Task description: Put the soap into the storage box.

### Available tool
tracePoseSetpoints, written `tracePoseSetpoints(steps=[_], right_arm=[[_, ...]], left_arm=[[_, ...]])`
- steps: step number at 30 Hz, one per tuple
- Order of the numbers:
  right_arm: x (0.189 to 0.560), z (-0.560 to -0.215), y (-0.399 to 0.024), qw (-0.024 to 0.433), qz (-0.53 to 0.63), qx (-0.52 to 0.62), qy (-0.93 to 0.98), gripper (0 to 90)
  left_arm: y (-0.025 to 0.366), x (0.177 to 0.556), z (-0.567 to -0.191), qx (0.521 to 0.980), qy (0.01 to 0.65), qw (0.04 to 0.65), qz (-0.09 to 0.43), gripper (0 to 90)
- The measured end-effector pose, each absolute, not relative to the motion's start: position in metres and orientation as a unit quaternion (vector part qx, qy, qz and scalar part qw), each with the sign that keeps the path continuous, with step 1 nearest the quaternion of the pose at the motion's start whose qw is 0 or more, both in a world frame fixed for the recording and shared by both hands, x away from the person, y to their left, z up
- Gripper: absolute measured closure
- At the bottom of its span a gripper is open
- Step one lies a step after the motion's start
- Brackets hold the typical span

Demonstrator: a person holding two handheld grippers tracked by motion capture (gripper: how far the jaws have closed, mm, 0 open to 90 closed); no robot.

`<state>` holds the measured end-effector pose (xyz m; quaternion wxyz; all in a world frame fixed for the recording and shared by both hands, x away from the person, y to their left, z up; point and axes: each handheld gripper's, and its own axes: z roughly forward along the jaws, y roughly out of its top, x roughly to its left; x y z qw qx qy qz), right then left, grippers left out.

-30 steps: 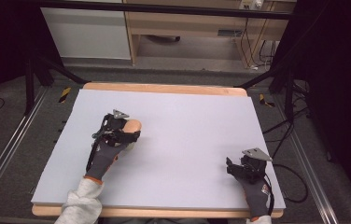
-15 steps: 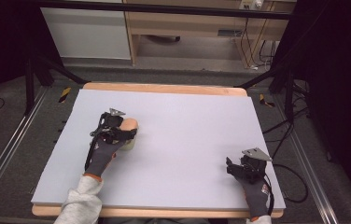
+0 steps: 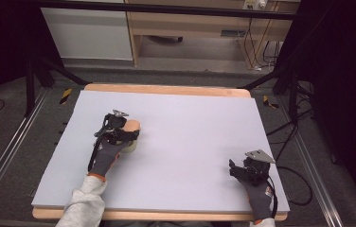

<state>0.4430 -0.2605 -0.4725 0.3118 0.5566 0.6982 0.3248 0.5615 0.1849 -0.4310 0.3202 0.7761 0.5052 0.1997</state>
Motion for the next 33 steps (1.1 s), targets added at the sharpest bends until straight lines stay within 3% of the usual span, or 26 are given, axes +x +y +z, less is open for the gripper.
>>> tracePoseSetpoints(steps=[33], right_arm=[[0.443,-0.473,-0.261,0.312,0.324,0.556,0.699,12.3]], left_arm=[[0.196,0.567,-0.444,0.77,0.526,0.303,0.196,31.5]])
